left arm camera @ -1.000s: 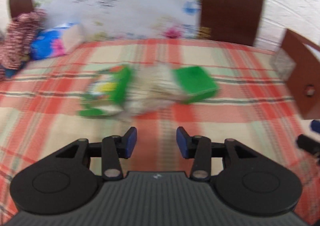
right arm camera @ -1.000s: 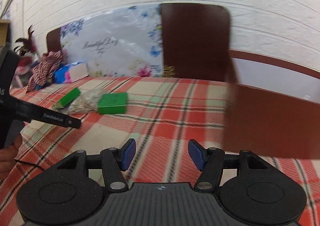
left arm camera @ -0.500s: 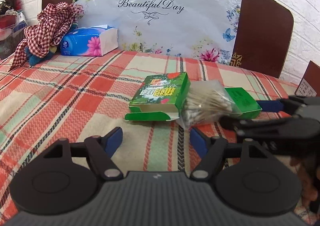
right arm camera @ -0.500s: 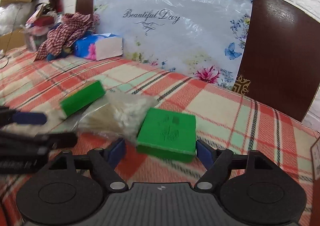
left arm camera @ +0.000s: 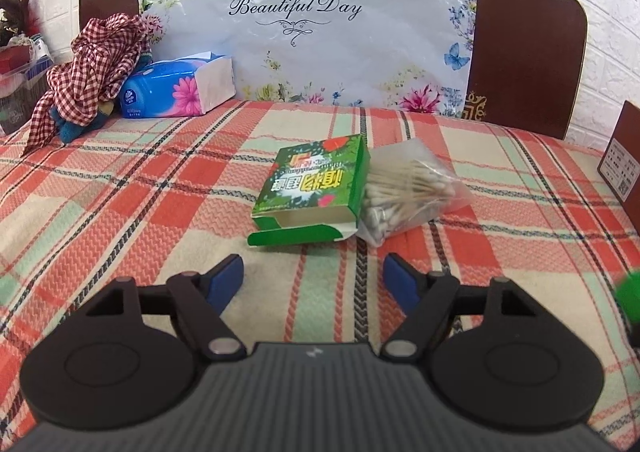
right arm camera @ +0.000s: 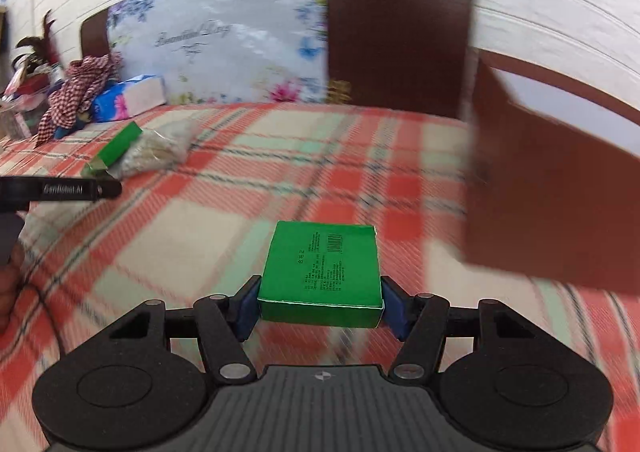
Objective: Organize objects
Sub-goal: 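Withdraw the left gripper from the box toward the green box, then grasp the small green box with the left gripper, then carry the green box into the brown box and open the left gripper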
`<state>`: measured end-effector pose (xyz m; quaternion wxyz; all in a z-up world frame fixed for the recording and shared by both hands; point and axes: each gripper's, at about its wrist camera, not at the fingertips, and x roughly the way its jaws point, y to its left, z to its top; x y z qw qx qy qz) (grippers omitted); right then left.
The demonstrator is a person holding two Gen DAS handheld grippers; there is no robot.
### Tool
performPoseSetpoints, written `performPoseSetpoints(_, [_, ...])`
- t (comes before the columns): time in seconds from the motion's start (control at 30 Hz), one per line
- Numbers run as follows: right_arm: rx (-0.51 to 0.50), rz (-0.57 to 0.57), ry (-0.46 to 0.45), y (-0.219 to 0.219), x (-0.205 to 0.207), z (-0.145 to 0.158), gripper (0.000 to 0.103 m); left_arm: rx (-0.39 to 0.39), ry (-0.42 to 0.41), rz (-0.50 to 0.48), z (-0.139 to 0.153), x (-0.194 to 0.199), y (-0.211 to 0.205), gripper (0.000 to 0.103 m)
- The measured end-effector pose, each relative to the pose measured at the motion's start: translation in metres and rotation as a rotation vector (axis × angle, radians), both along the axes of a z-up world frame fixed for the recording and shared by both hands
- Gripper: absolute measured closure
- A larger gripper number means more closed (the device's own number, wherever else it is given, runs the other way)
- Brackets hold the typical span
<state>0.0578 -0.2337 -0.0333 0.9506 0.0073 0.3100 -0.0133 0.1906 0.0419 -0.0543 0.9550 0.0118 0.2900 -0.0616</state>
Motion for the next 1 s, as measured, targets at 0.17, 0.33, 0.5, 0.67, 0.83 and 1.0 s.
performPoseSetpoints(0.17, [-0.054,-0.090,0.007,-0.014,-0.055,0.000,0.031,-0.016,0.082,0.037,0.013,-0.020,-0.016,0.026])
performPoseSetpoints(0.33, [-0.030,-0.117,-0.002,-0.025,-0.070,0.000,0.030,-0.144,0.145,-0.195,0.044,-0.060,-0.070,0.026])
performPoseSetpoints(0.5, [-0.040,-0.106,-0.004,-0.022,-0.070,0.000,0.027,-0.230,0.250,-0.450,0.068,-0.078,-0.134,0.026])
performPoseSetpoints(0.67, [-0.012,-0.087,0.012,-0.026,-0.062,0.001,0.019,-0.248,0.463,-0.515,0.046,-0.077,-0.182,0.026])
performPoseSetpoints(0.83, [-0.045,-0.052,0.029,-0.023,-0.048,0.000,0.027,-0.222,0.492,-0.511,0.026,-0.075,-0.197,0.029])
performPoseSetpoints(1.0, [-0.089,-0.014,-0.007,-0.015,-0.042,0.004,0.043,-0.250,0.488,-0.496,0.031,-0.062,-0.201,0.057])
